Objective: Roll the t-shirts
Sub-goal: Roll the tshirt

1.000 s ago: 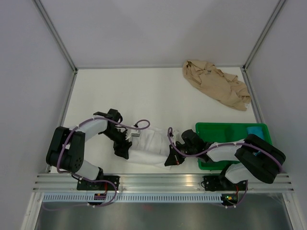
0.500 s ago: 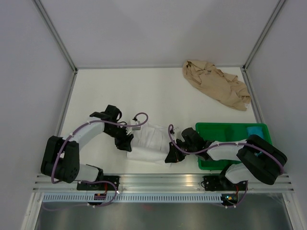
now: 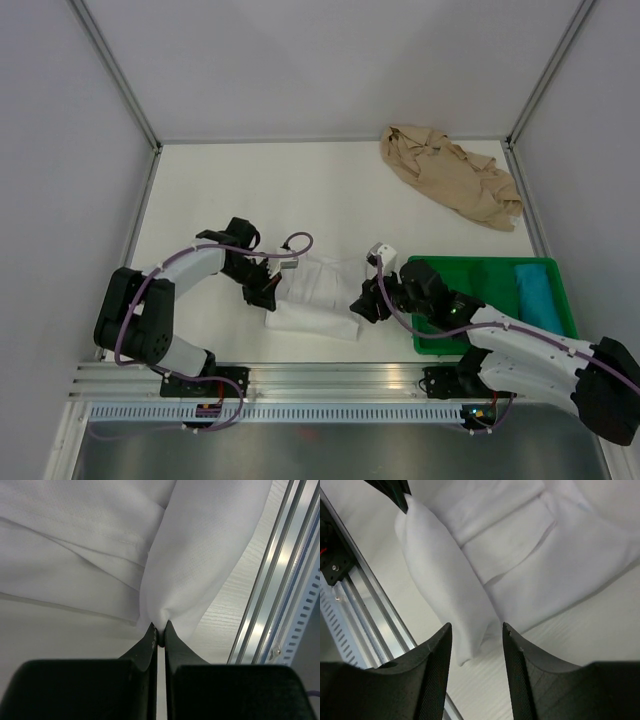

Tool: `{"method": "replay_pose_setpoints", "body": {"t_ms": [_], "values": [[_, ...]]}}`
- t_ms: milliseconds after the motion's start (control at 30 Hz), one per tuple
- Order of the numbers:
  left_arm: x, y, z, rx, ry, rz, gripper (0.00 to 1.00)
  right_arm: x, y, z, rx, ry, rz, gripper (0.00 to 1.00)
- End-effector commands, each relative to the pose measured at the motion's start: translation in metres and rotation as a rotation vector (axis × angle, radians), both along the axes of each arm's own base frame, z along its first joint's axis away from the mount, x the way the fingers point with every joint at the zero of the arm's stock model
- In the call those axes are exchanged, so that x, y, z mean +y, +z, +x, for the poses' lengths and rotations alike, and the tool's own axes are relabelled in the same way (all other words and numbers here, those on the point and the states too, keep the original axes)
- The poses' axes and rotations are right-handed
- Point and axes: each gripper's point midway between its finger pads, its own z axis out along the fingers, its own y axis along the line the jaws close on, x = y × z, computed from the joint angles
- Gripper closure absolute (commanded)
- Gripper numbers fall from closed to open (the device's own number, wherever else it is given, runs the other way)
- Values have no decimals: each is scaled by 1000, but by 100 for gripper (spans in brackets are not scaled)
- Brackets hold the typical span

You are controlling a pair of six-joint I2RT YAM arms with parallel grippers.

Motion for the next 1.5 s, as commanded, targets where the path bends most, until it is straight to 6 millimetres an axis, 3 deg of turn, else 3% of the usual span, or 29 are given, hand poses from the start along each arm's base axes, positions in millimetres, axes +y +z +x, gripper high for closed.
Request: {"method": "replay_pose_setpoints", "body": {"t_ms": [0,67,200,233,267,300,333,367,467,833,933,967,1167,1233,1333,1367,1433,1467], "values": [[-3,6,16,-30,30,8,98,2,37,17,-256,22,-18,49],[-3,6,16,-20,36,10,98,4,37,15,-331,6,-88,53],[-1,4,16,-16,41,22,98,24,43,-1,-498,137,-224,54],[-1,3,15,-12,41,23,98,22,28,-5,-525,187,-332,53],[-1,3,15,-9,42,24,98,29,24,-19,-552,247,-374,52],[-2,3,14,-5,43,20,98,30,28,-15,-597,226,-432,51],[-2,3,14,-5,41,17,98,27,7,-20,-591,275,-536,51],[-3,4,14,-4,41,13,98,32,1,-31,-626,338,-579,50],[-2,4,14,-4,42,16,98,36,-23,-39,-655,391,-708,48],[0,0,12,0,29,27,98,21,-68,-33,-633,420,-963,46],[0,0,12,-4,20,25,98,16,-76,-30,-630,405,-1003,54],[0,0,11,-3,16,26,98,14,-78,-30,-626,405,-1013,66],[7,-1,13,-12,16,63,98,8,-82,-20,-544,354,-1022,100],[9,0,15,-14,23,69,98,11,-80,-16,-511,344,-998,99],[10,6,20,-37,44,80,69,19,-79,-21,-440,369,-905,100],[11,12,27,-62,70,98,54,21,-80,-24,-411,385,-873,100],[13,24,36,-123,88,101,46,24,-79,-23,-328,392,-796,100],[14,42,44,-208,100,92,40,26,-77,-23,-303,394,-773,100]]}}
